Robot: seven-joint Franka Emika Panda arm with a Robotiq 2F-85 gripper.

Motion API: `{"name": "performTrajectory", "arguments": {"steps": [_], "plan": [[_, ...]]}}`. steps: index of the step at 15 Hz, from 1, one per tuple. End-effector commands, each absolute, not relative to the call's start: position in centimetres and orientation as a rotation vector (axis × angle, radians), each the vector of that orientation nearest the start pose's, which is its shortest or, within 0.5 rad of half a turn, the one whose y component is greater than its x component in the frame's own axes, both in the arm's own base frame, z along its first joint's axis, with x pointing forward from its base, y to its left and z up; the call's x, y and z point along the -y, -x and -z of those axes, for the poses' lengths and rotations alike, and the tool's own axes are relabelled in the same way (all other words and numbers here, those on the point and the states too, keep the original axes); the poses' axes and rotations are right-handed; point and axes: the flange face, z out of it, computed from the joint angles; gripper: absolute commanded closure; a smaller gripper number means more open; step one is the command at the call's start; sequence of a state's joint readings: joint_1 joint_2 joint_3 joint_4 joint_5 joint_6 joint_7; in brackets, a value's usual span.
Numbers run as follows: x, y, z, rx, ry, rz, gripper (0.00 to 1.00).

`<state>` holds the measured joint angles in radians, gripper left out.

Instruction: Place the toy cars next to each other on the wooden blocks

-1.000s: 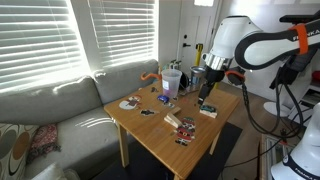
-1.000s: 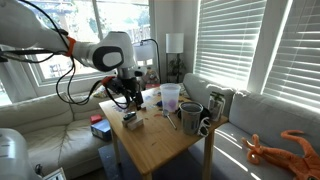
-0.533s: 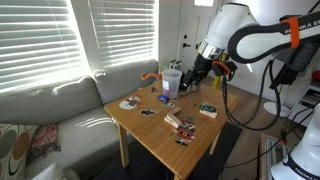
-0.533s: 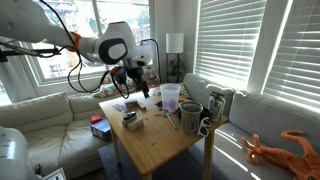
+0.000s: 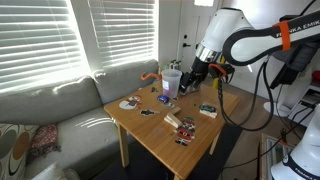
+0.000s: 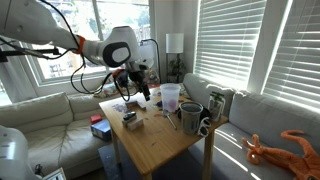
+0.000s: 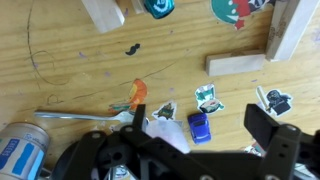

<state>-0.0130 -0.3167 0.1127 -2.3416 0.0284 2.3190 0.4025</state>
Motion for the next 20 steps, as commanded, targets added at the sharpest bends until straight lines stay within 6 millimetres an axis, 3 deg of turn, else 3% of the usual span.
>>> {"name": "performTrajectory", "arguments": {"steps": [1, 13, 17, 18, 19, 20], "plan": [[-5.0, -49.8, -46.5, -0.554, 3.005, 0.422, 0.00], [-6.6, -55.9, -42.6, -0.639, 2.975, 0.491, 0.00], [-7.1, -57.6, -41.7, -0.635, 2.986, 0.515, 0.18], [-7.2, -58.0, -41.5, -0.635, 2.990, 0.522, 0.18], [-7.3, -58.4, -41.3, -0.635, 2.992, 0.524, 0.17], [-7.3, -58.7, -41.2, -0.634, 2.994, 0.528, 0.09]]}}
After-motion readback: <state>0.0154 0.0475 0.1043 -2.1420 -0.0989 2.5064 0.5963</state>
